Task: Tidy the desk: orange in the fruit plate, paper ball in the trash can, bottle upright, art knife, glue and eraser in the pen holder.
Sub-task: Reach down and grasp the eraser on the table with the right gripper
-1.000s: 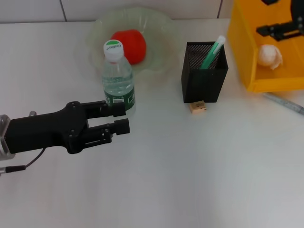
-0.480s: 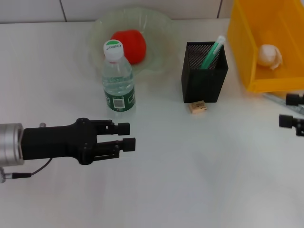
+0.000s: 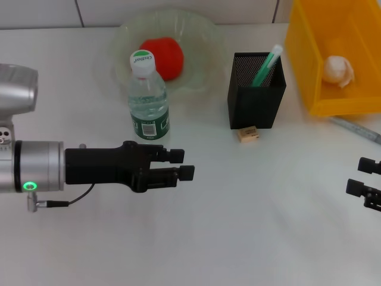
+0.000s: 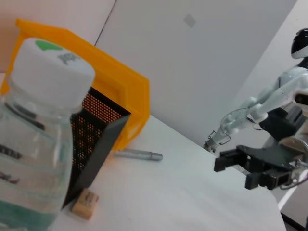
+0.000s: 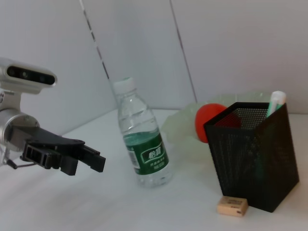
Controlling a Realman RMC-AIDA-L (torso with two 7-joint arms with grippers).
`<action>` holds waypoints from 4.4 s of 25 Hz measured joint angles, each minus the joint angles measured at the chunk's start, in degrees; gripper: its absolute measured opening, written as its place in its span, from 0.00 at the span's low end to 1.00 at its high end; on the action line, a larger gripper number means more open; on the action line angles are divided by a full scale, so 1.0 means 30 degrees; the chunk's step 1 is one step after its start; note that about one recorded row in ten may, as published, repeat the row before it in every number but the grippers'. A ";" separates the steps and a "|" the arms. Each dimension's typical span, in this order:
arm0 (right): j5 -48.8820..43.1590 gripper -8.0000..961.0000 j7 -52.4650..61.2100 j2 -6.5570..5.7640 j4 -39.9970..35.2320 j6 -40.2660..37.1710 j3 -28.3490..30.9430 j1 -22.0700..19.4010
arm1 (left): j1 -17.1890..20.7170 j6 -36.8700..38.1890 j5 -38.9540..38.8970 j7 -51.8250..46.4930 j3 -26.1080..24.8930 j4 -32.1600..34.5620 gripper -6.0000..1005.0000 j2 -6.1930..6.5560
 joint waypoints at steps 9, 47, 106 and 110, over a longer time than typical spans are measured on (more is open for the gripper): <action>-0.0067 0.66 -0.1235 -0.0248 0.2087 0.0571 0.1377 -0.0092 | -0.1746 -0.2502 -0.0090 0.0102 0.0368 -0.1749 0.54 -0.0152; -0.0179 0.66 -0.0300 -0.0011 0.5750 0.1290 0.1637 0.3114 | 0.1265 -0.1838 -0.6517 0.1972 0.7867 0.1413 0.54 0.0185; -1.0111 0.77 3.1568 0.0249 -0.7283 1.1814 -2.0468 0.7401 | 0.1947 -0.1361 -0.6723 0.2816 0.7909 0.1089 0.54 0.0077; -1.0056 0.77 3.1569 0.0249 -0.6802 1.2243 -2.0615 0.7597 | 0.1973 -0.1411 -0.6725 0.2815 0.7888 0.1089 0.54 0.0079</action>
